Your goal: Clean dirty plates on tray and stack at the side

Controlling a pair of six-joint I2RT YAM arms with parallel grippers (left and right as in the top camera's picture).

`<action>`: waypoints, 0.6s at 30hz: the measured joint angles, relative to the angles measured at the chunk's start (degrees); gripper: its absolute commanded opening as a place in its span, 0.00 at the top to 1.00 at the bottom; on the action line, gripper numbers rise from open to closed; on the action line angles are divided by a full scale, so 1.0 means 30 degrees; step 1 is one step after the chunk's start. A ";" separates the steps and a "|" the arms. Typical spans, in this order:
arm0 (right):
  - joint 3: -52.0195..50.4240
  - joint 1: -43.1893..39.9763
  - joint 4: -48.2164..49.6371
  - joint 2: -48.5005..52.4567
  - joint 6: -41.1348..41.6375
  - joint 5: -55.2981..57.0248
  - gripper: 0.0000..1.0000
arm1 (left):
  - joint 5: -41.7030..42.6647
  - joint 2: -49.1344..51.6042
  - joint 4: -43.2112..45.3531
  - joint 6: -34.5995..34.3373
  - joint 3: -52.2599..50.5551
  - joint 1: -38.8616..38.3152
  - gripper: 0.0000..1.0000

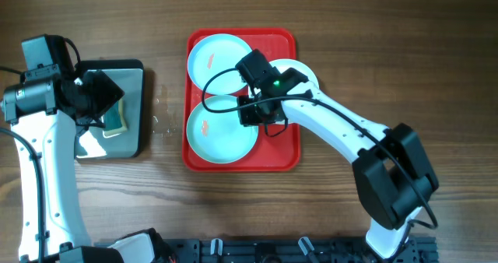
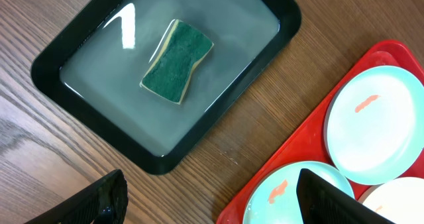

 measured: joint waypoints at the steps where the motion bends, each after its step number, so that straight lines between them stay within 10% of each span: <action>1: 0.0000 0.0015 -0.0015 0.0168 0.0000 0.0000 0.70 | 0.0000 0.0000 0.0000 0.0000 0.0000 0.0000 0.21; 18: 0.0000 0.0007 0.0488 0.1494 0.0080 0.0080 0.70 | 0.0000 0.0000 0.0000 0.0000 0.0000 0.0000 0.21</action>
